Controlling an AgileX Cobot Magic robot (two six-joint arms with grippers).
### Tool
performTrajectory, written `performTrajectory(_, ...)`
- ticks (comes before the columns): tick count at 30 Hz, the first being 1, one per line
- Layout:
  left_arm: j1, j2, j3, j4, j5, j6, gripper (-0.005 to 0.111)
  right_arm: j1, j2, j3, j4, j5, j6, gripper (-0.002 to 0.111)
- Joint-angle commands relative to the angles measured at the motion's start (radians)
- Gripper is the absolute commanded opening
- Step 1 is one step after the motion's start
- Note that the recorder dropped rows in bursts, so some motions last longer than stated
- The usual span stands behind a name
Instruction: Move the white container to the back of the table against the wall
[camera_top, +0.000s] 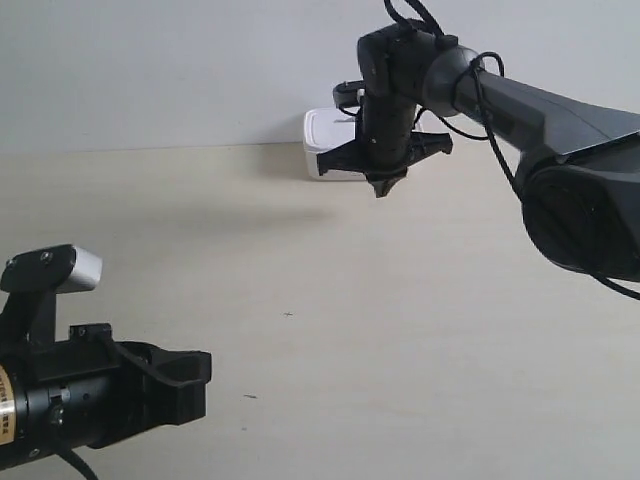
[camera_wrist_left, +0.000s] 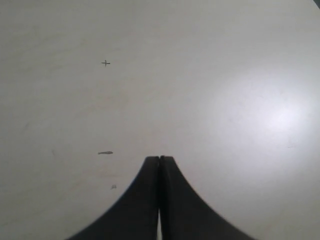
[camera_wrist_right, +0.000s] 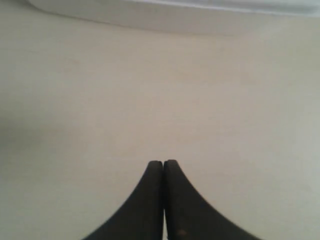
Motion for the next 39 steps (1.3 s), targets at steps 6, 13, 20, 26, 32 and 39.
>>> performTrajectory(6,-0.008,-0.197,0.057,-0.006,0.108,-0.005,0.000,0.064,-0.132,0.071,-0.180,0.015,0.045,0.000)
performTrajectory(13,-0.008,-0.327,0.061,-0.006,0.265,-0.005,0.000,0.052,-0.262,0.260,-0.326,0.015,0.047,0.000)
performTrajectory(20,-0.008,-0.456,0.061,-0.003,0.337,0.006,0.000,0.052,-0.512,0.573,-0.338,-0.047,0.130,0.000)
performTrajectory(26,-0.008,-0.552,0.077,0.002,0.419,0.009,0.000,0.052,-0.772,0.933,-0.250,-0.368,0.202,0.000)
performTrajectory(32,-0.008,-0.618,0.158,-0.006,0.382,-0.008,0.000,0.052,-1.003,1.241,-0.225,-0.646,0.192,0.000)
performTrajectory(39,-0.008,-0.642,0.241,-0.006,0.284,-0.050,0.000,0.054,-1.238,1.487,-0.153,-0.867,0.195,0.000)
